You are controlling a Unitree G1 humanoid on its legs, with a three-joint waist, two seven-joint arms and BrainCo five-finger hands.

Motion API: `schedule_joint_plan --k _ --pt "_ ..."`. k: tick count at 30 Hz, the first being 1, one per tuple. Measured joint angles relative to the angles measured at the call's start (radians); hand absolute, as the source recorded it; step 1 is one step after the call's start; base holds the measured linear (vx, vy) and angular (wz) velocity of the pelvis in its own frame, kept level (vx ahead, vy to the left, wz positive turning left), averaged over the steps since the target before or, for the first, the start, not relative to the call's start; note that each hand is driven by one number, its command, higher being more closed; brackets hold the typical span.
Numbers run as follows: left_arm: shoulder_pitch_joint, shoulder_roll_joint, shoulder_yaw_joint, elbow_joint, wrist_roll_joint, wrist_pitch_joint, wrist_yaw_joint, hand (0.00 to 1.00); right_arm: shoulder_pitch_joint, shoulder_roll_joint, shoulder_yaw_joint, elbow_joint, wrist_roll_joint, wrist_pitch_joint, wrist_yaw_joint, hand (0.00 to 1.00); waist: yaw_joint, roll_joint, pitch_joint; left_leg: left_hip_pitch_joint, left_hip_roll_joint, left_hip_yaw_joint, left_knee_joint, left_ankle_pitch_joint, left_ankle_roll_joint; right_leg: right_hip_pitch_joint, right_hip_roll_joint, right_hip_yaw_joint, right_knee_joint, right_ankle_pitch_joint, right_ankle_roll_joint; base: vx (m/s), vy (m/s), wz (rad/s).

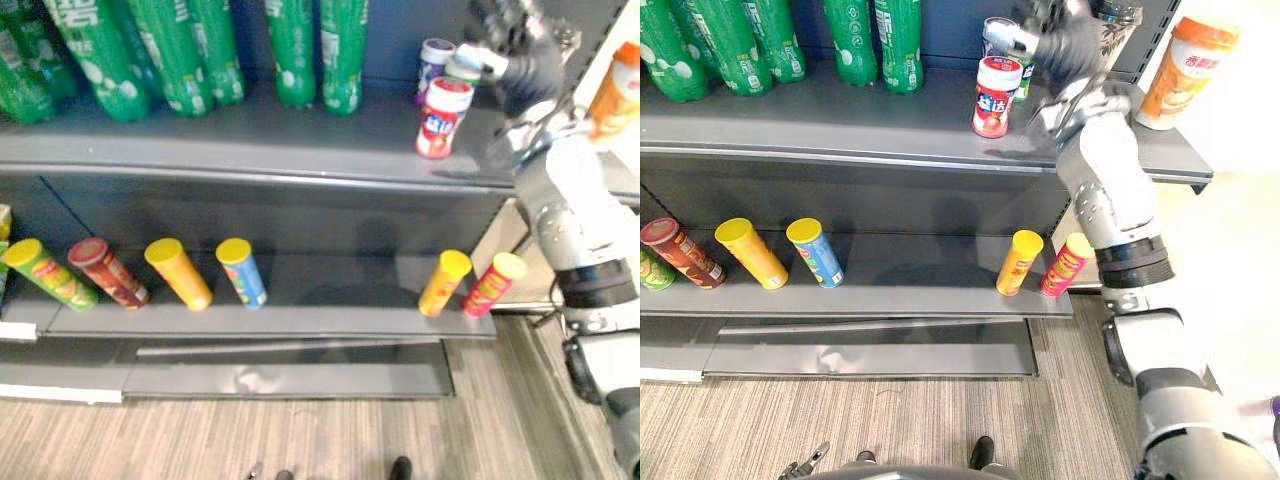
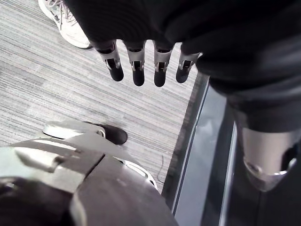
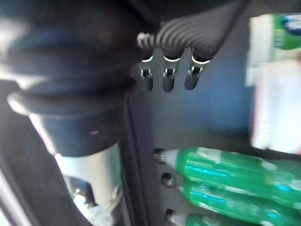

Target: Put the gum and the chips on the shelf.

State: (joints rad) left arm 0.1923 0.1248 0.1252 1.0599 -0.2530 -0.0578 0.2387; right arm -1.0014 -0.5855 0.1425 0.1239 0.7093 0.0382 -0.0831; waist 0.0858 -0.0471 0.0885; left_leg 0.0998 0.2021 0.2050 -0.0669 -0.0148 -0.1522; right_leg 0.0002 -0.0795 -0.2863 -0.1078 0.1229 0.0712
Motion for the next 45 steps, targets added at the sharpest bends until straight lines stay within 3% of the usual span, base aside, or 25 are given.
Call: schedule_joint_plan --k 6,13,19,24,33,41,45 --pt "0.002 0.000 0.001 0.009 0.000 -0.008 -0.001 0.00 -0.072 -0.055 -0.019 -0.044 0.048 -0.057 -0.047 0.00 -0.004 -0.001 -0.001 0.010 0.004 0.018 -0.001 -0.001 -0.002 -0.002 0.005 0.016 -0.004 0.000 0.000 -0.01 0.002 -0.09" --pt "0.010 0.003 0.000 0.016 0.000 -0.020 -0.002 0.00 -0.053 -0.066 -0.060 -0.117 0.057 -0.072 -0.111 0.00 -0.023 -0.006 -0.004 0.008 0.004 0.035 -0.003 -0.002 -0.002 -0.016 0.008 0.032 0.000 0.000 0.000 0.01 0.004 -0.06" --pt "0.020 0.010 0.013 0.044 -0.001 -0.030 -0.006 0.00 0.274 -0.062 -0.232 -0.327 0.056 -0.085 -0.118 0.00 -0.042 -0.023 -0.017 0.017 0.002 0.084 -0.002 -0.013 -0.008 -0.035 0.012 0.078 0.000 0.005 -0.001 0.03 0.016 -0.21" --pt "0.037 -0.002 0.040 0.058 -0.007 -0.051 -0.005 0.00 0.574 0.036 -0.336 -0.435 0.055 -0.118 -0.032 0.00 -0.088 -0.012 -0.029 0.029 0.003 0.130 0.000 -0.024 -0.008 -0.052 0.021 0.123 0.000 0.007 0.001 0.02 0.011 -0.28" --pt "0.052 -0.018 0.060 0.076 -0.010 -0.093 0.000 0.00 1.016 0.231 -0.384 -0.428 0.033 -0.167 0.047 0.00 -0.110 0.000 -0.036 0.041 0.004 0.152 0.011 -0.045 -0.011 -0.052 0.027 0.148 -0.005 0.002 0.006 0.00 0.003 -0.08" --pt "0.056 -0.024 0.028 0.074 -0.011 -0.094 0.020 0.00 1.223 0.319 -0.230 -0.194 0.011 -0.175 0.189 0.00 -0.114 0.029 -0.047 0.025 0.004 0.169 0.057 -0.081 -0.010 -0.050 0.018 0.161 -0.005 0.002 0.007 0.01 0.012 -0.05" --pt "0.052 -0.016 -0.006 0.074 -0.018 -0.092 0.022 0.00 1.253 0.332 -0.076 -0.011 0.018 -0.136 0.279 0.00 -0.112 0.033 -0.044 0.025 0.004 0.170 0.060 -0.084 -0.011 -0.049 0.017 0.161 -0.005 0.001 0.007 0.00 0.000 0.00"
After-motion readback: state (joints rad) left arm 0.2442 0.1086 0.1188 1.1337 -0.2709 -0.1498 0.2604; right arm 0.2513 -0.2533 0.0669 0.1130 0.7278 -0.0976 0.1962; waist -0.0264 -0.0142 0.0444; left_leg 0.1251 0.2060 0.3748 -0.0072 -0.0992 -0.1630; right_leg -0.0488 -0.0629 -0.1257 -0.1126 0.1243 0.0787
